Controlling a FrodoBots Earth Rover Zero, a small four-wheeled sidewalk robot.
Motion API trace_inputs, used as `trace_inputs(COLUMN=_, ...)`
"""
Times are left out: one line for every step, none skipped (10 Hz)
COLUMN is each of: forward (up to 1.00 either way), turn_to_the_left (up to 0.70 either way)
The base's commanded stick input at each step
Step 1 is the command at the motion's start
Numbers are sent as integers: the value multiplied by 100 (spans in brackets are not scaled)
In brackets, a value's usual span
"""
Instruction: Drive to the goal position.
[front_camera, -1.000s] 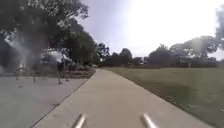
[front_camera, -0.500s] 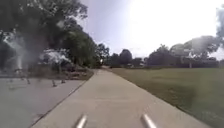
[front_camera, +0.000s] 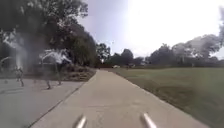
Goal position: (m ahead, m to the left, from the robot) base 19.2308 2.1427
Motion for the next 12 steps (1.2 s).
trace_inputs(forward=70, turn_to_the_left=0)
trace_inputs(forward=70, turn_to_the_left=0)
trace_inputs(forward=70, turn_to_the_left=0)
trace_inputs(forward=70, turn_to_the_left=0)
trace_inputs(forward=70, turn_to_the_left=0)
trace_inputs(forward=70, turn_to_the_left=0)
trace_inputs(forward=70, turn_to_the_left=0)
trace_inputs(forward=70, turn_to_the_left=0)
trace_inputs(forward=70, turn_to_the_left=0)
trace_inputs(forward=70, turn_to_the_left=0)
trace_inputs(forward=70, turn_to_the_left=0)
trace_inputs(forward=70, turn_to_the_left=11)
